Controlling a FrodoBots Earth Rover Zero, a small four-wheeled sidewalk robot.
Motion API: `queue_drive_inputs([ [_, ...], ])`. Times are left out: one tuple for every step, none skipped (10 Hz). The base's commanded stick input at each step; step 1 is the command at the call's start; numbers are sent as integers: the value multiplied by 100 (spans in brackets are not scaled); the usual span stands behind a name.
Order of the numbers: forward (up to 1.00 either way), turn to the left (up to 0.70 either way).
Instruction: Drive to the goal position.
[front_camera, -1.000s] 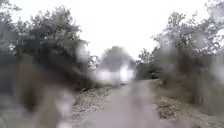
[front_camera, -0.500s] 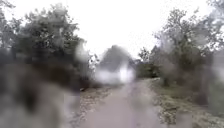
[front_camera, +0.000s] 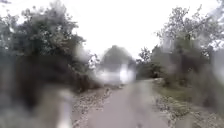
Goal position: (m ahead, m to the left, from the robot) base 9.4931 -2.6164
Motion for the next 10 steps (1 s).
queue_drive_inputs([
  [45, 0],
  [45, 0],
  [45, 0],
  [45, -21],
  [45, -26],
  [45, -16],
  [45, -2],
  [45, 0],
  [45, -1],
  [45, -7],
])
